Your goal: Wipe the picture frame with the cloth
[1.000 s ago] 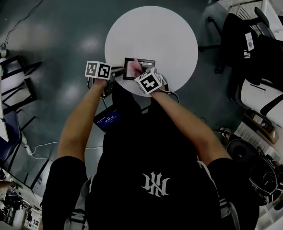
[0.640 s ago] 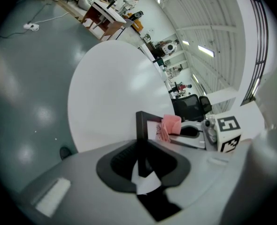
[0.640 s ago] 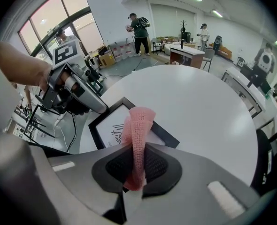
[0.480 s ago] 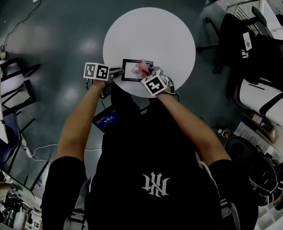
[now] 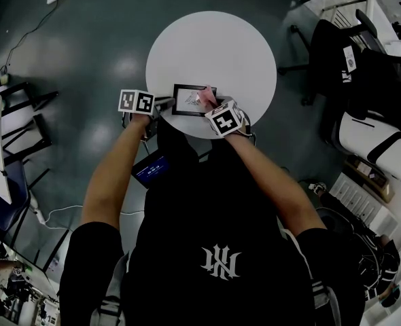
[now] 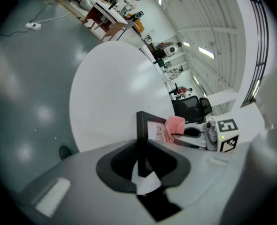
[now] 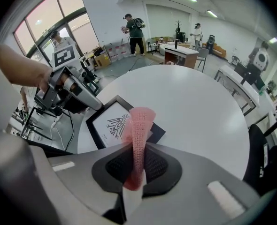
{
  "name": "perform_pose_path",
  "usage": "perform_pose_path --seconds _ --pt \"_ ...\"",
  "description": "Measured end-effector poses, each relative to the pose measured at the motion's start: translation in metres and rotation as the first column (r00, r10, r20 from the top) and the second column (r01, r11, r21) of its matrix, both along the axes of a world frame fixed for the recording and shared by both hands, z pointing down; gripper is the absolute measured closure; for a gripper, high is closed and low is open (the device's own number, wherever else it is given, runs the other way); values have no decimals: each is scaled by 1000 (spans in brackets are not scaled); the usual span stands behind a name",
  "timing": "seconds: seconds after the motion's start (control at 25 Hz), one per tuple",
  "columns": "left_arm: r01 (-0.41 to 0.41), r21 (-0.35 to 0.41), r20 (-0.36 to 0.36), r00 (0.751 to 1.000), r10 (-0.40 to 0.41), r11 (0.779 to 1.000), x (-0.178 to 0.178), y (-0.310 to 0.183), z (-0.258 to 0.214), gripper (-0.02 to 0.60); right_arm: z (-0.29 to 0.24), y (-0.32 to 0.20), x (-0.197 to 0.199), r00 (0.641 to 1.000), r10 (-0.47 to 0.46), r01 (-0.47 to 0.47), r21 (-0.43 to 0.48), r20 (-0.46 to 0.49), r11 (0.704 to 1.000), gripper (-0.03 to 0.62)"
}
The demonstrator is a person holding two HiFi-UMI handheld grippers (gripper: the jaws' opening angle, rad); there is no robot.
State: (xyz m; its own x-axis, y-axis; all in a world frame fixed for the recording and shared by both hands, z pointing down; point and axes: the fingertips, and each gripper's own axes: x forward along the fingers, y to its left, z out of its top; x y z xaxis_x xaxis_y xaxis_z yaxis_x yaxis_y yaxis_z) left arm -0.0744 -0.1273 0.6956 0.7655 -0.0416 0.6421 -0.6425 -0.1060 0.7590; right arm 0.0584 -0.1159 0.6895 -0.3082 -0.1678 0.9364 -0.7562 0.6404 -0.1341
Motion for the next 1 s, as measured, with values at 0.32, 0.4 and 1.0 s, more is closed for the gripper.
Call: perform_pose_path --seconds 0.32,0.4,1.0 --pt "2 0 -6 1000 -2 1000 -1 1 1 520 0 0 19 999 33 -33 1 -41 999 566" --pt "1 -3 -7 1000 -1 1000 0 1 1 520 -4 0 22 998 51 -51 4 -39 999 567" --pt "-3 -13 -6 1000 3 1000 7 -1 2 520 -16 5 -87 957 149 -124 -113 248 986 568"
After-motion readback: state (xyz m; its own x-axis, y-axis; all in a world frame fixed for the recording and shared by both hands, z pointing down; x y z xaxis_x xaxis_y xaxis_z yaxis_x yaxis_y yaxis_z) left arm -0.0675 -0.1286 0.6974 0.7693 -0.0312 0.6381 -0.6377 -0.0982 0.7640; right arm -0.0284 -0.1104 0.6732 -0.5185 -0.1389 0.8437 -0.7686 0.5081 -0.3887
